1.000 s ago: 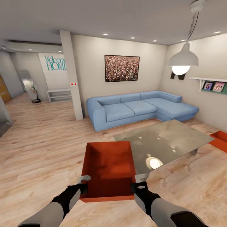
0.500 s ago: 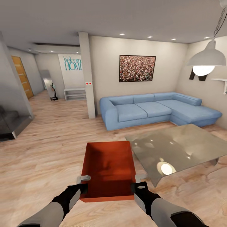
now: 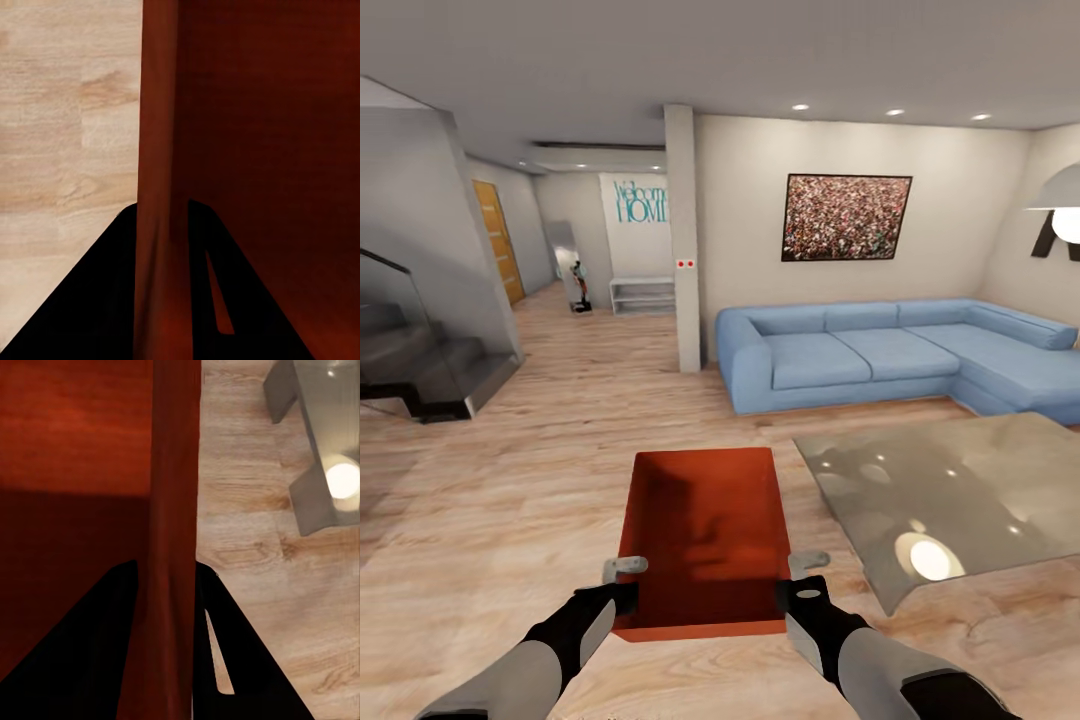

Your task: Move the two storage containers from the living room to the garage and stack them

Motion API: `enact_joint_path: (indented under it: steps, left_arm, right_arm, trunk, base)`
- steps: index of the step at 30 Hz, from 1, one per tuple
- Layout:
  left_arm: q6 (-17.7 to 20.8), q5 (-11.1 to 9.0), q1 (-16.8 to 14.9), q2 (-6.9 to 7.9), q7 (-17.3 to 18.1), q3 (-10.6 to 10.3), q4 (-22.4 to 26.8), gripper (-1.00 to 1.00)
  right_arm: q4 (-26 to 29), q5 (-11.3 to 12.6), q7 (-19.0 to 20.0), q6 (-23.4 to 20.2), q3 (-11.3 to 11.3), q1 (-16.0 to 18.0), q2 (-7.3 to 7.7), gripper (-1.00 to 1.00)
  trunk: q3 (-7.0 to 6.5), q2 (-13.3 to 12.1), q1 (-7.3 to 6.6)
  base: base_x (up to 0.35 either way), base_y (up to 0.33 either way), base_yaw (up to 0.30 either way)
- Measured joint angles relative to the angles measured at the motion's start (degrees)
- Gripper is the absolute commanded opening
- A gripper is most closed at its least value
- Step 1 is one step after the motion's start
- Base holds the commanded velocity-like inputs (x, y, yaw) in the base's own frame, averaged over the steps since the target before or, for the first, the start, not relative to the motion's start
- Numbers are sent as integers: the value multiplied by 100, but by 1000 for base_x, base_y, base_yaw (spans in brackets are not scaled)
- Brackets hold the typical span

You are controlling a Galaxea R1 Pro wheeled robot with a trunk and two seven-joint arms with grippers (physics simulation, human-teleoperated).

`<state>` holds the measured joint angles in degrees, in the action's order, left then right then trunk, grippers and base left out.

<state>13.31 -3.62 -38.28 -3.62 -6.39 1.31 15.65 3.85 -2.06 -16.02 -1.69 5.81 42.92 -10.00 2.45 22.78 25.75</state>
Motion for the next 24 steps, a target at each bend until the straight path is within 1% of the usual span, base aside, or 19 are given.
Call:
enact_joint_path:
  steps: [24]
  left_arm:
    - [0,0,0,0,0,0,-1,-100]
  right_arm:
    - [-2,-3,0,0,-3,0,0,-100]
  trunk:
    - [0,0,0]
  base:
    - [0,0,280]
